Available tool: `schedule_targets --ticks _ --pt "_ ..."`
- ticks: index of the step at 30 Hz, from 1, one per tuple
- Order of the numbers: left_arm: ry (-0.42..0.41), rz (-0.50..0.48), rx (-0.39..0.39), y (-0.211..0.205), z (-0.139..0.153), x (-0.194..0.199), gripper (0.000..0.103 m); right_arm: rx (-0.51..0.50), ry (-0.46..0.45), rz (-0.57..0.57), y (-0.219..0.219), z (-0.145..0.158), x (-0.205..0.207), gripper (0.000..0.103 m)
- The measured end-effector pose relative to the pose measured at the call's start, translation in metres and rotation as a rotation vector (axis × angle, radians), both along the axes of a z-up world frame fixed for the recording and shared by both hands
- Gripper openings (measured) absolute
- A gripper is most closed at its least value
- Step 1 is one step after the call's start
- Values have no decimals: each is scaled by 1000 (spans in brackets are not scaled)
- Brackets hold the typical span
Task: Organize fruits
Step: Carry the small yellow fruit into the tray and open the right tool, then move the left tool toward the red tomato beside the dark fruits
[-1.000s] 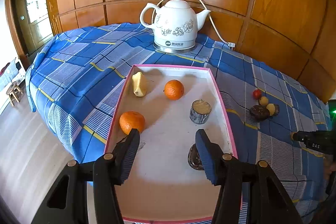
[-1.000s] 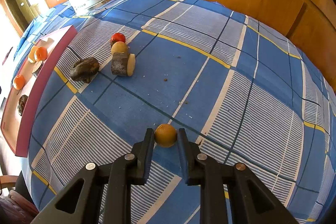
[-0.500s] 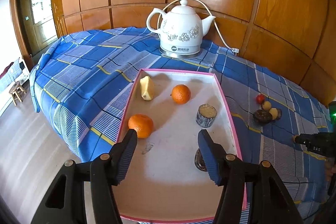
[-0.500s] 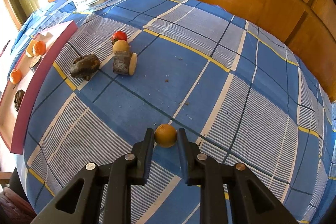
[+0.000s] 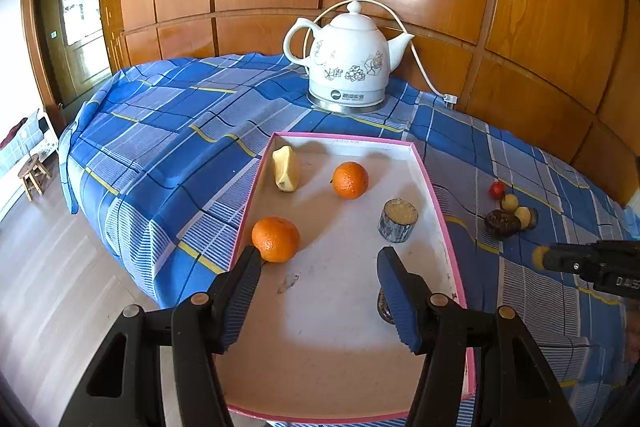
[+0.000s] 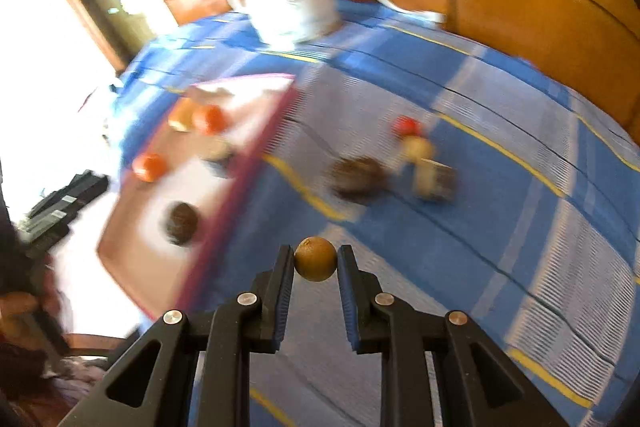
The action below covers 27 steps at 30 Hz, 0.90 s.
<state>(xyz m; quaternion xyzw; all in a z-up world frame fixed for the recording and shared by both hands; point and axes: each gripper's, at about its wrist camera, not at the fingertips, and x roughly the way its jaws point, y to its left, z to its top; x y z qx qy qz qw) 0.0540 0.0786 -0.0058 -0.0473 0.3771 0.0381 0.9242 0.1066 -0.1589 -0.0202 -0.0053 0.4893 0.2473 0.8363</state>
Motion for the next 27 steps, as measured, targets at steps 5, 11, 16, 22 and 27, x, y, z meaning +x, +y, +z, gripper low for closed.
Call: schedule_targets --ticks 5,11,16,22,27 --pt "-2 19 -12 8 -1 -2 61 96 22 99 55 10 8 22" --pt "11 54 -26 22 -7 -3 61 216 108 121 94 4 30 23" --pt "19 65 -29 28 -10 -4 61 236 119 81 104 -2 39 30" --pt "21 58 -31 25 -11 -4 61 176 78 56 92 0 30 30" --pt "23 38 -32 19 -9 -4 61 96 11 50 76 6 16 30"
